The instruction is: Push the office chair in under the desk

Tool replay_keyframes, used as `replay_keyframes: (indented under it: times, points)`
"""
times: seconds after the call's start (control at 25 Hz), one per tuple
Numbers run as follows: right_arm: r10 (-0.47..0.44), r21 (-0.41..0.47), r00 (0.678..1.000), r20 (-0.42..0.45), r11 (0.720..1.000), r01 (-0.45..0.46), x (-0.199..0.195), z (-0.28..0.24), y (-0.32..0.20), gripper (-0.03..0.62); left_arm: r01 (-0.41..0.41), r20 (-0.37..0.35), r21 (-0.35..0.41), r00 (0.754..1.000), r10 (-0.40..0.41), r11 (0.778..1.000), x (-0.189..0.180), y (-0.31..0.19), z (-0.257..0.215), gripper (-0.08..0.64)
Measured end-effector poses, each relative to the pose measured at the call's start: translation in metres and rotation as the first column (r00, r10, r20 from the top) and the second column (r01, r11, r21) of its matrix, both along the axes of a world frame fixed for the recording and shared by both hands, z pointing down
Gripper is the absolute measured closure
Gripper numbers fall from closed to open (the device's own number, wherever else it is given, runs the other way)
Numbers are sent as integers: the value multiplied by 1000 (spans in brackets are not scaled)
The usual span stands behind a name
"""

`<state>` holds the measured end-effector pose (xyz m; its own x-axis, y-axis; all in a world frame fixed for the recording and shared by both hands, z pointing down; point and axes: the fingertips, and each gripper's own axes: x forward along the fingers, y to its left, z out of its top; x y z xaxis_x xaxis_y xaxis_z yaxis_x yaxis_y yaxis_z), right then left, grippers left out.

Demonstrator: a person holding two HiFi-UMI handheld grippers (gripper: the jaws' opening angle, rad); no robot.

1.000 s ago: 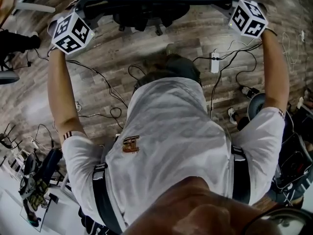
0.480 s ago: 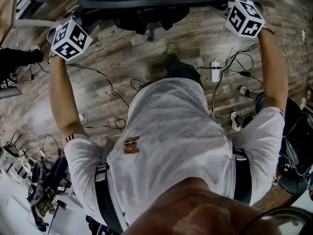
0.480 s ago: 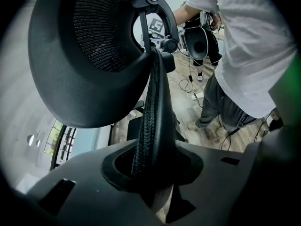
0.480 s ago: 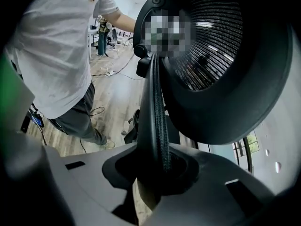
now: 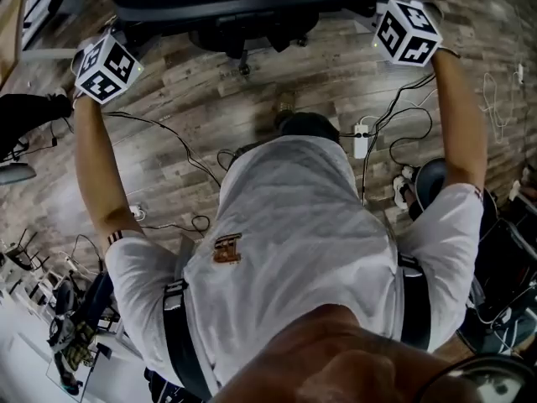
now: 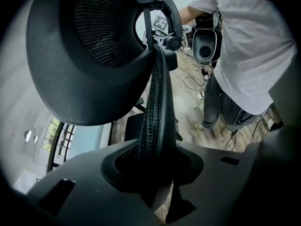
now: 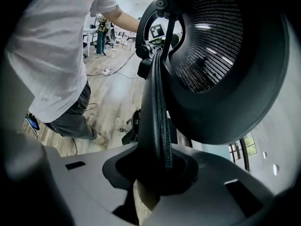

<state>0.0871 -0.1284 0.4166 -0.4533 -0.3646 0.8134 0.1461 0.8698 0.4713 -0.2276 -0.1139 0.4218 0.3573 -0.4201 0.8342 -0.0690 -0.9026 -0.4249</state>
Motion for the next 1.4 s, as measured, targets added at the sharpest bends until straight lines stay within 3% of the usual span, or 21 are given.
replay_keyframes:
  times: [0.36, 0.68, 1.4]
  points:
    - [-33, 10, 999, 0, 999, 33, 33, 3, -107, 497, 52, -2, 4, 999, -52, 999, 33, -91, 1, 428]
    - [-53, 14, 999, -10, 998, 53, 39, 6, -190, 497, 84, 1, 8, 996, -84, 996, 41, -162, 2, 428]
    - [-62, 44, 998, -29, 997, 63, 19, 3, -378, 500, 96, -9, 32, 995, -96, 995, 24, -334, -7, 428]
